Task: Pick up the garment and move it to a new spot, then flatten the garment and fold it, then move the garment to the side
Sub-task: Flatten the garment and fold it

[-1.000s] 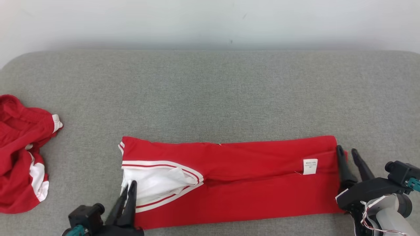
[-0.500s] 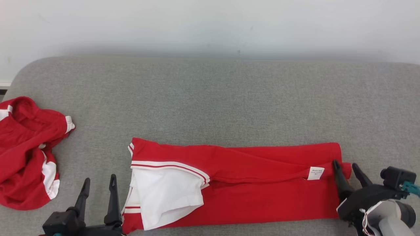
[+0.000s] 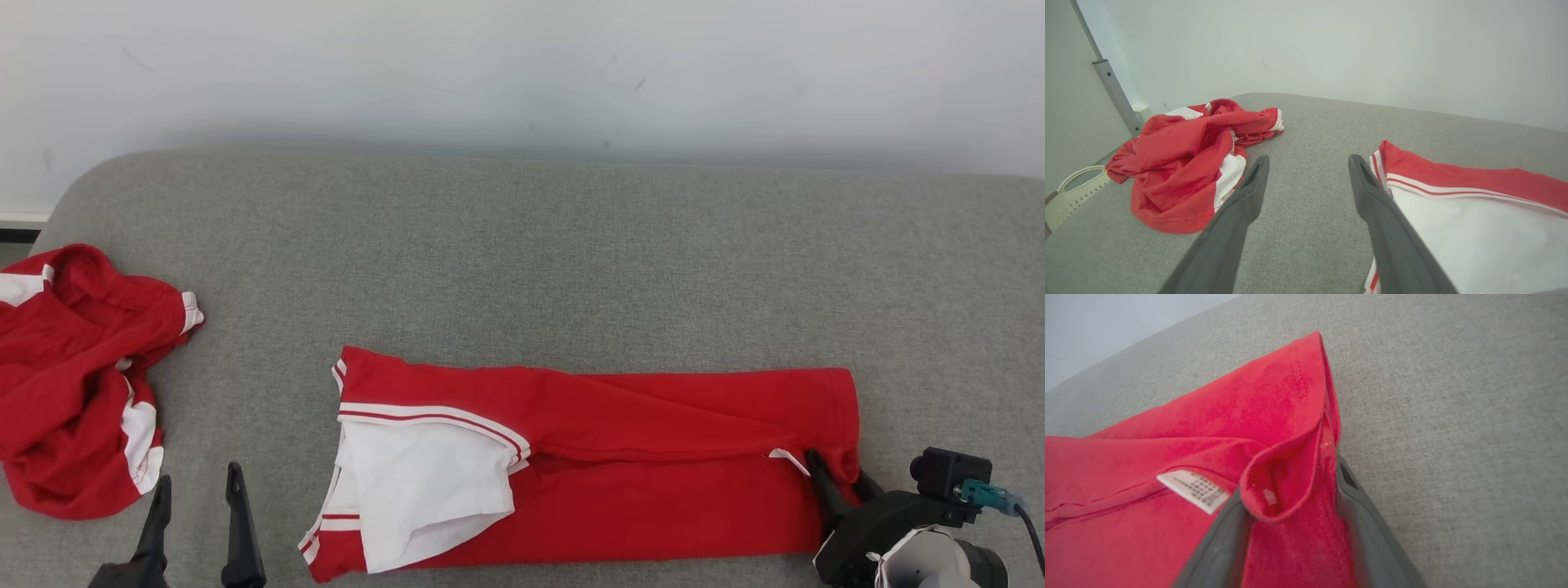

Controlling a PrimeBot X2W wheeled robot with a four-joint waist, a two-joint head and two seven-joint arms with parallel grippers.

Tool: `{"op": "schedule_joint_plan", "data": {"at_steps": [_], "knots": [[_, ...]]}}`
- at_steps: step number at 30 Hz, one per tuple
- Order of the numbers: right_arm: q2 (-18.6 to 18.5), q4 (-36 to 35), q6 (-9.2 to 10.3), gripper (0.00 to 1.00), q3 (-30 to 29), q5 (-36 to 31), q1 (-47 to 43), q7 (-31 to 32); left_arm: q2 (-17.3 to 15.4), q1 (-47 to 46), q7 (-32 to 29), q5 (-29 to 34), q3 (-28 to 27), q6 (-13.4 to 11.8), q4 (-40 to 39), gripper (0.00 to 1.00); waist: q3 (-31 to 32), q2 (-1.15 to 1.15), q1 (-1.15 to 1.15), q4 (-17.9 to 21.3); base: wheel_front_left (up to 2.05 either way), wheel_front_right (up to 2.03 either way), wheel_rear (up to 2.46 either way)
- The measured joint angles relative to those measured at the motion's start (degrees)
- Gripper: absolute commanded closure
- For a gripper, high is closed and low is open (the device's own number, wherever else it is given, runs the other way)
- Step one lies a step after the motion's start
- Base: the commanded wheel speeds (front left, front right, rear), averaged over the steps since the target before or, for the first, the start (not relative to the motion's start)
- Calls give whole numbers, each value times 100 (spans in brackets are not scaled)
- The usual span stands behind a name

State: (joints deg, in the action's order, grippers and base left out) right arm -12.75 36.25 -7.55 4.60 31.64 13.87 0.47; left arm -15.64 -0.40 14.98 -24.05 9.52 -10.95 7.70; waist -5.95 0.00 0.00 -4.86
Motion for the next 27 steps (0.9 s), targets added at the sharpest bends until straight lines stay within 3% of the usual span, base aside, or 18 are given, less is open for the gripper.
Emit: {"op": "schedule_joint_plan", "data": {"at_steps": [1,7,14,19,23,27], "knots": [[7,-8,0,100,-7,0,-2,1,5,38,0,43,-26,-11,20,0,7,0,0,4,0,0,0],[-53,11,0,100,-204,3,-5,-14,44,139,0,297,-89,37,70,0,83,1,0,25,0,0,0],[-620,90,0,100,-934,-55,-20,-197,68,300,0,417,-175,89,180,0,271,0,0,56,0,0,0],[-829,-52,0,100,-1255,-134,-104,-104,-49,404,4,615,-108,199,331,0,433,0,-1,83,0,0,0],[-728,-536,0,100,-1270,-127,-151,109,-21,504,4,614,-187,235,375,0,565,0,0,109,0,0,0],[-399,-1336,0,100,-1045,187,-325,453,36,556,4,588,-269,246,375,0,668,0,0,112,0,0,0]]}}
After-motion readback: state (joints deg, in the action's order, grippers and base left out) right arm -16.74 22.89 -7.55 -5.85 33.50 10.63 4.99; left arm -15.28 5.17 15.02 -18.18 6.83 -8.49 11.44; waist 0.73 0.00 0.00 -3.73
